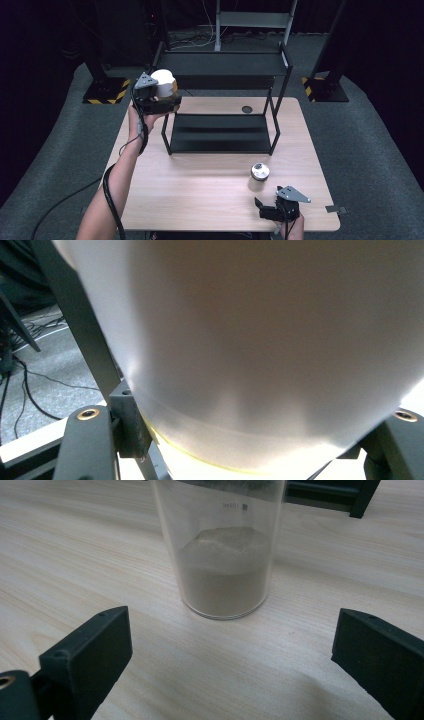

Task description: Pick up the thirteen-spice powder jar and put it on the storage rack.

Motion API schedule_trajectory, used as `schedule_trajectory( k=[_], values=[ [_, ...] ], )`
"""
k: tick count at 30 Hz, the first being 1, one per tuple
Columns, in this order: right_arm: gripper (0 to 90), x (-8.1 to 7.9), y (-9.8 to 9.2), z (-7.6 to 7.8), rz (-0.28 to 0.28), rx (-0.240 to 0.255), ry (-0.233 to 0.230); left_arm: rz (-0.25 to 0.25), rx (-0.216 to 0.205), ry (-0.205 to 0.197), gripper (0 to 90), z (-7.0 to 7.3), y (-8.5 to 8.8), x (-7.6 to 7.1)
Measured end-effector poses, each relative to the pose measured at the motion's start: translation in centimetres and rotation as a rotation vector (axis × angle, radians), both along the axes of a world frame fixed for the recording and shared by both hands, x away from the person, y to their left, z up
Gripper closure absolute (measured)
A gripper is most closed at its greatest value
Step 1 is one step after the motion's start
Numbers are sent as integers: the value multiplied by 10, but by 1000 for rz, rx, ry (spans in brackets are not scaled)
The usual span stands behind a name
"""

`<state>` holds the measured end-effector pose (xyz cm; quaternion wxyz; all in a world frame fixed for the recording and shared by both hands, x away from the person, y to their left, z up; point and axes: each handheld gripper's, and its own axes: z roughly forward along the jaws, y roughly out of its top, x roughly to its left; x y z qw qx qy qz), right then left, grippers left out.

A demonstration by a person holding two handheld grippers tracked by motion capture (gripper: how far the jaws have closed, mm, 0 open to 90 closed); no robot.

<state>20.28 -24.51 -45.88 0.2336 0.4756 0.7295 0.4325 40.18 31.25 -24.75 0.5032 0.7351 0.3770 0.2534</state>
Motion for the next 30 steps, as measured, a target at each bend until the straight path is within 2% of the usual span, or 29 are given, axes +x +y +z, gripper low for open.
schedule_trajectory(
  k=[21,30],
  values=[
    [19,1,1,1,-1,-6,3,-9,11,-41,300,33,-4,-6],
    [19,0,1,0,-1,-5,2,-11,6,-47,300,44,-5,-5]
  ],
)
